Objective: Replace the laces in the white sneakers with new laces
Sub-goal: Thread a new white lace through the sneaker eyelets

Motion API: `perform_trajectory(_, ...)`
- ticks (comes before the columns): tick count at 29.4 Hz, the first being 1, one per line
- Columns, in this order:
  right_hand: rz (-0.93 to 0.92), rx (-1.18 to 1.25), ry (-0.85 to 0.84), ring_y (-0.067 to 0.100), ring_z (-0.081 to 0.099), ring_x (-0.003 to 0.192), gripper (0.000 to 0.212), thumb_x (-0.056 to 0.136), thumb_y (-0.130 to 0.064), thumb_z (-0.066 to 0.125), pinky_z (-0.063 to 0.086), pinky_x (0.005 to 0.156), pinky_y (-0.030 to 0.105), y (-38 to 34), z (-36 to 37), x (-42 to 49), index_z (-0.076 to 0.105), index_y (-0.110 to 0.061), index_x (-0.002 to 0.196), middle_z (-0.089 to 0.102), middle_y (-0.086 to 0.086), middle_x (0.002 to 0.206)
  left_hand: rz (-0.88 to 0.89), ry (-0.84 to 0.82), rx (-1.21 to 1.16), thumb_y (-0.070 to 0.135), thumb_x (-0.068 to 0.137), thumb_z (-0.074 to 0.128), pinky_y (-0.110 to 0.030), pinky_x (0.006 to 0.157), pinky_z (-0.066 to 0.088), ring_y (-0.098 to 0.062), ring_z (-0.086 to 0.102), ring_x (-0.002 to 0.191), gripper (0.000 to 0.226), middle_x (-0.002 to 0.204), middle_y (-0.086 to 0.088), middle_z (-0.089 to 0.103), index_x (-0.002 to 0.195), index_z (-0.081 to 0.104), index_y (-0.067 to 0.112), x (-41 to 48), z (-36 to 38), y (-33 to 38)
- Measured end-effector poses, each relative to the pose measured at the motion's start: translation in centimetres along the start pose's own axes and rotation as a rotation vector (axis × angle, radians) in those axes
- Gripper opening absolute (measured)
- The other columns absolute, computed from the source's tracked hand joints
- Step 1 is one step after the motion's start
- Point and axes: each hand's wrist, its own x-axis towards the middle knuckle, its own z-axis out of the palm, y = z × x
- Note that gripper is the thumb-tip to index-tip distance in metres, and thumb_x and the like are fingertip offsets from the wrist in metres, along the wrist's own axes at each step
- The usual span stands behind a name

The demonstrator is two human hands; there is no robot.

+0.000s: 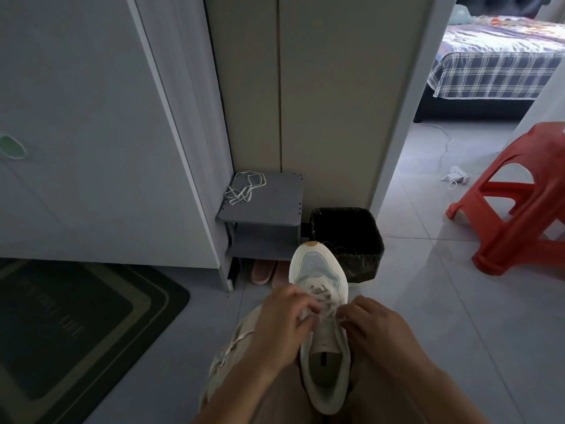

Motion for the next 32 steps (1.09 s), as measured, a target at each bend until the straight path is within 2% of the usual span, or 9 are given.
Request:
perform_trajectory(5,0.046,0.021,0.003,0.005,0.054,0.058,0.022,0.086,-0.033,0.043,0.042,0.049,0.014,0.1,0.2,0.2,0.064,-0.025,0.081,0.053,-0.011,0.077,0.192,0.064,0.217,0.036,0.072,0.052,-0.023,0.066,0.049,-0.006,0.037,0.087,0.017,0.083,0.010,0.053,0.072,0.066,0.026,0.9,2.2,0.5)
perform_trajectory(9,0.299,0.227,-0.161,0.010,0.052,0.084,0.018,0.095,-0.024,0.045,0.045,0.078,0.021,0.3,-0.2,1.0,0.059,-0.015,0.099,0.051,-0.006,0.094,0.202,0.101,0.208,0.042,0.074,0.045,-0.024,0.069,0.051,-0.005,0.035,0.083,0.028,0.080,0.009,0.052,0.070,0.068,0.026,1.5,2.2,0.4)
perform_trajectory(13,0.389,0.311,-0.273,0.009,0.050,0.081,0.015,0.095,-0.023,0.045,0.042,0.076,0.020,0.5,-0.5,1.8,0.057,-0.016,0.092,0.056,-0.002,0.092,0.225,0.117,0.187,0.047,0.074,0.047,-0.021,0.072,0.043,-0.004,0.033,0.083,0.031,0.079,0.009,0.051,0.075,0.072,0.028,1.6,2.5,-0.1)
perform_trajectory(18,0.277,0.318,-0.222,0.000,0.048,0.071,0.008,0.091,-0.017,0.052,0.041,0.066,0.011,-0.2,-1.1,1.7,0.053,-0.024,0.090,0.051,-0.015,0.081,0.001,-0.149,0.135,0.059,0.068,0.018,-0.024,0.093,0.030,-0.013,0.033,0.101,0.072,0.099,0.008,0.042,0.100,0.067,0.016,2.1,1.4,0.8)
perform_trajectory(21,0.322,0.292,-0.183,0.003,0.051,0.076,0.008,0.091,-0.018,0.051,0.043,0.072,0.017,-0.3,-1.0,2.0,0.059,-0.019,0.090,0.057,-0.008,0.088,-0.007,-0.162,0.282,0.046,0.088,0.029,-0.027,0.097,0.029,-0.016,0.033,0.110,0.048,0.112,0.002,0.045,0.109,0.059,0.014,2.4,1.7,1.4)
perform_trajectory(25,0.481,0.285,-0.329,0.008,0.049,0.074,0.016,0.092,-0.022,0.046,0.040,0.066,0.018,0.3,-1.2,2.3,0.058,-0.012,0.087,0.056,-0.002,0.087,-0.082,0.076,-0.109,0.019,0.090,0.056,-0.014,0.083,0.036,-0.004,0.043,0.095,0.003,0.098,0.009,0.049,0.093,0.057,0.019,1.8,1.8,0.8)
perform_trajectory(28,0.573,0.480,-0.394,0.012,0.047,0.073,0.022,0.091,-0.020,0.049,0.036,0.063,0.022,0.5,-1.6,2.3,0.062,-0.002,0.088,0.055,0.005,0.085,-0.261,0.061,-0.161,0.018,0.091,0.055,-0.018,0.080,0.042,-0.002,0.050,0.084,0.017,0.086,0.015,0.050,0.082,0.046,0.030,0.5,0.7,-1.1)
perform_trajectory(30,0.549,0.491,-0.392,0.009,0.046,0.070,0.016,0.091,-0.021,0.051,0.035,0.062,0.019,0.2,-1.7,2.4,0.059,-0.009,0.084,0.055,0.001,0.081,-0.279,-0.070,-0.102,0.026,0.092,0.053,-0.027,0.091,0.039,-0.006,0.053,0.087,0.007,0.088,0.011,0.055,0.086,0.051,0.027,-0.5,0.3,-2.1)
perform_trajectory(32,0.485,0.465,-0.370,0.003,0.045,0.066,0.009,0.089,-0.022,0.055,0.035,0.058,0.012,-0.1,-1.8,2.5,0.057,-0.020,0.080,0.053,-0.008,0.076,-0.209,-0.133,-0.021,0.032,0.093,0.050,-0.026,0.096,0.028,-0.006,0.050,0.096,0.009,0.096,0.012,0.057,0.095,0.057,0.026,-1.0,-0.1,-2.1)
